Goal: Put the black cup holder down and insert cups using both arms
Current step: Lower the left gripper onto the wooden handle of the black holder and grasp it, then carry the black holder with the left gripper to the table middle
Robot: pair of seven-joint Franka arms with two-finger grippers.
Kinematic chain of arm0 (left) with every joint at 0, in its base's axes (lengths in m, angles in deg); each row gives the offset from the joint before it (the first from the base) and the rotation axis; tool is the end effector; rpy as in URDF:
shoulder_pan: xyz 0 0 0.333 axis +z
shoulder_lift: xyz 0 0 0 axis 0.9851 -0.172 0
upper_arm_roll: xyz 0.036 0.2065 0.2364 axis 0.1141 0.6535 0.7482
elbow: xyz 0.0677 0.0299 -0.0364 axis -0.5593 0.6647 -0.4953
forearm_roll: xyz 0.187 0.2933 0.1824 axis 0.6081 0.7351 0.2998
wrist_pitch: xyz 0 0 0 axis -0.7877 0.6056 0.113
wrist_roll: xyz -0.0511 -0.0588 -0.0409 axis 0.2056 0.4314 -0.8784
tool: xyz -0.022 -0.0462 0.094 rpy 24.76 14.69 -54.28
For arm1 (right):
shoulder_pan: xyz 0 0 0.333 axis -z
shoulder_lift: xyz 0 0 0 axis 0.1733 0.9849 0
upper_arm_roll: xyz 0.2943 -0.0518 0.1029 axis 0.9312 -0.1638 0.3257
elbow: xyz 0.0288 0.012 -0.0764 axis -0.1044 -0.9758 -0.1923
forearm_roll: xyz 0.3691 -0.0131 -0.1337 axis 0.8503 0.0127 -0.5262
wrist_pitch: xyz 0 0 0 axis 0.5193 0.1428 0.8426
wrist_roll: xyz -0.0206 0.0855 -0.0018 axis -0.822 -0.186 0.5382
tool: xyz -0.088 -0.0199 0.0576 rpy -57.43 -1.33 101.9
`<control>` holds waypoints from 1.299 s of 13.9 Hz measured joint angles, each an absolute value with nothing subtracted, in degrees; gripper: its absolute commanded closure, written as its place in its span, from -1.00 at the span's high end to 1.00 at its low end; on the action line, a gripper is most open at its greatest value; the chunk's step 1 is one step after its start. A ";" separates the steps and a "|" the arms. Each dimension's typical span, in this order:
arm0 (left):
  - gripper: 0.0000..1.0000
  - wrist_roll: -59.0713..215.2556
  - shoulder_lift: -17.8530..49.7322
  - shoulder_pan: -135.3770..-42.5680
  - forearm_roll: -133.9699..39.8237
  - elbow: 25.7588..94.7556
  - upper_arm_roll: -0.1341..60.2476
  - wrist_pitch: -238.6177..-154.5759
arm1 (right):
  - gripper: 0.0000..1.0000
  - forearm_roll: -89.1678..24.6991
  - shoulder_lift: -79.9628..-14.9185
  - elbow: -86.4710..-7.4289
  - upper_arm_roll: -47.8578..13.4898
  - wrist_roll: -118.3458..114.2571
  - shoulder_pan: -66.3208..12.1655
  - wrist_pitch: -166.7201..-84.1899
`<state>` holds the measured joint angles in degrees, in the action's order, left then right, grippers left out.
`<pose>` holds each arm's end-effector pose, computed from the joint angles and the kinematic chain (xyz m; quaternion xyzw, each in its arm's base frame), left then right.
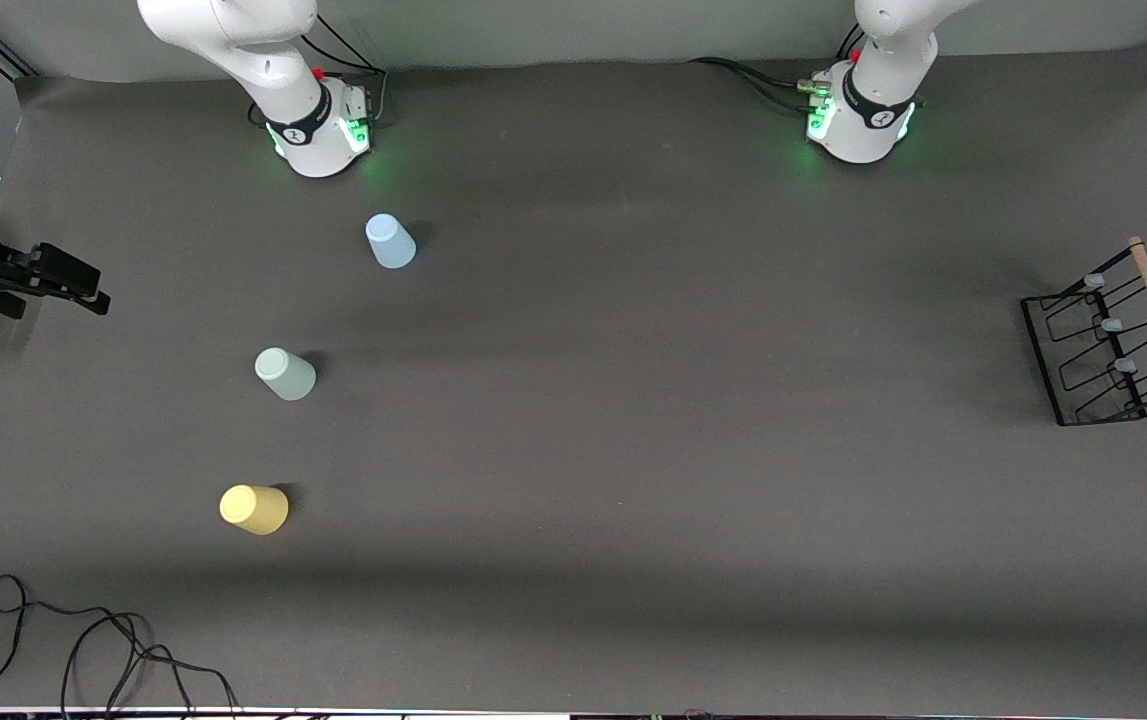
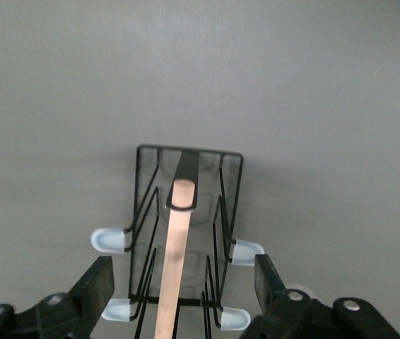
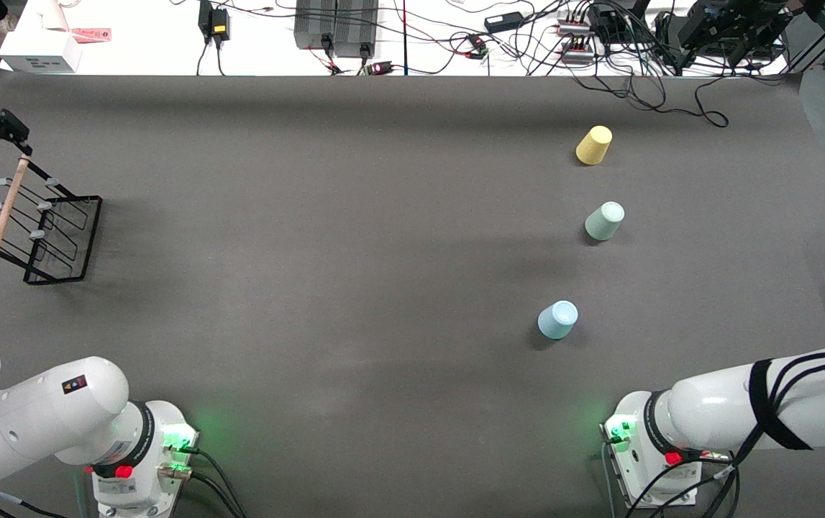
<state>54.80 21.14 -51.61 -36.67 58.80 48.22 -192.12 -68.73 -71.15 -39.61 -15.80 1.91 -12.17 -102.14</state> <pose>0.5626 0.3064 0.3740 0.9940 0.0954 -0.0531 0.0104 0.5566 -0.0174 0.6174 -0.9999 0.0070 -0.0069 0.0038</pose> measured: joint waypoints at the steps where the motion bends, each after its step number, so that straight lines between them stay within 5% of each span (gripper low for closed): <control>1: 0.40 54.80 21.18 -51.37 -36.67 59.72 48.21 -192.10 | 1.00 -68.73 -71.15 -39.63 -16.15 2.70 -12.15 -101.97; 10: 0.29 50.39 22.08 -47.87 -35.97 63.79 48.02 -192.19 | 1.00 -68.72 -71.54 -39.87 -16.16 3.44 -12.97 -98.78; 12: -0.27 50.35 22.09 -48.15 -35.70 63.90 47.73 -192.04 | 1.00 -68.72 -71.66 -39.95 -16.08 3.44 -13.75 -98.75; 14: -0.43 50.04 22.08 -48.27 -33.89 64.31 47.63 -191.98 | 1.00 -68.72 -71.78 -40.07 -16.09 3.44 -13.84 -98.75; 15: -0.82 49.91 22.08 -48.27 -33.18 64.49 47.62 -191.98 | 1.00 -68.72 -71.81 -40.12 -16.17 3.44 -13.84 -98.75; 16: -1.00 49.68 22.08 -48.28 -32.87 64.52 47.56 -191.98 | 1.00 -68.72 -71.84 -40.18 -16.27 3.44 -13.83 -98.75; 18: -1.00 49.32 22.11 -48.32 -31.78 64.47 47.34 -192.03 | 1.00 -68.72 -71.87 -40.26 -16.40 3.44 -13.83 -98.75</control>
<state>49.32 22.11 -48.32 -31.78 64.47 47.34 -192.03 -68.72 -71.87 -40.26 -16.40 3.44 -13.83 -98.75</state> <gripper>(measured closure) 0.846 0.000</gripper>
